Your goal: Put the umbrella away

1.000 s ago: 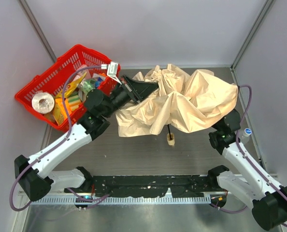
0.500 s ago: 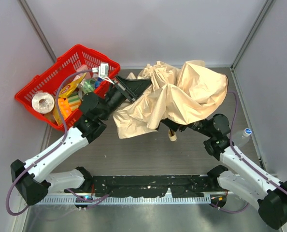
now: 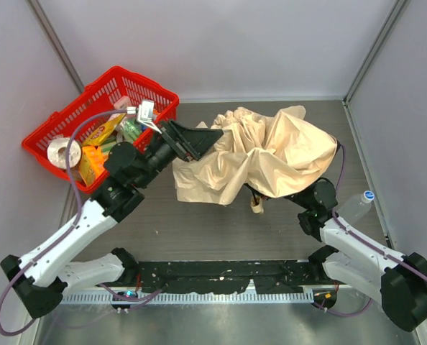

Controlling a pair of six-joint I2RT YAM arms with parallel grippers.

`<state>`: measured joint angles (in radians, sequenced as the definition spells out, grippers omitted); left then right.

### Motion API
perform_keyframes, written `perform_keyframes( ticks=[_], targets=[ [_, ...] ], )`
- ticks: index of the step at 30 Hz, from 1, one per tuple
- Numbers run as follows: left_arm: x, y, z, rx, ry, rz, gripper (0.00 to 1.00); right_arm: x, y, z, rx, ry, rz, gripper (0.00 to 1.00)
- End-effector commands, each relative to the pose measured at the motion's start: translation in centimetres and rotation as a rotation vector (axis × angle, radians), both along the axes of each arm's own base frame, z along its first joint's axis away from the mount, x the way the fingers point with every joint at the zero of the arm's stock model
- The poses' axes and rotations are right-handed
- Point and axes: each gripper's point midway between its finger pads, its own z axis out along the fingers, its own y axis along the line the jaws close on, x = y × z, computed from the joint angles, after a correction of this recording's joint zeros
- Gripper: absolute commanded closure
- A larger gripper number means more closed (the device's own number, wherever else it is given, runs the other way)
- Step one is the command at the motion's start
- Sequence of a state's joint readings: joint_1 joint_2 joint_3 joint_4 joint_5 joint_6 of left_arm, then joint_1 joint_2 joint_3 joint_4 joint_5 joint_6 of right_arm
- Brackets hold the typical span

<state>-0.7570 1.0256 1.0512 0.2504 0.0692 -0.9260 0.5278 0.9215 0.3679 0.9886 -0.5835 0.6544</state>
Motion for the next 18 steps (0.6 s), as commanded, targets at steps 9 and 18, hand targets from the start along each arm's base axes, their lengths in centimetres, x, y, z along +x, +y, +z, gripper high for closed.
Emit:
perform_keyframes(
  ticks=[9,18],
  targets=[
    [-1.4,4.5,1.1,0.167,-0.095,0.141,0.0,-3.0,-1.0,7.6,0.14,-0.18,0.135,0.99],
    [-3.7,-1.9,4.6,0.091,-0.309,-0.204,0.0,-3.1,-0.5,7.5,0.109,-0.158,0.174,0.99]
  ],
)
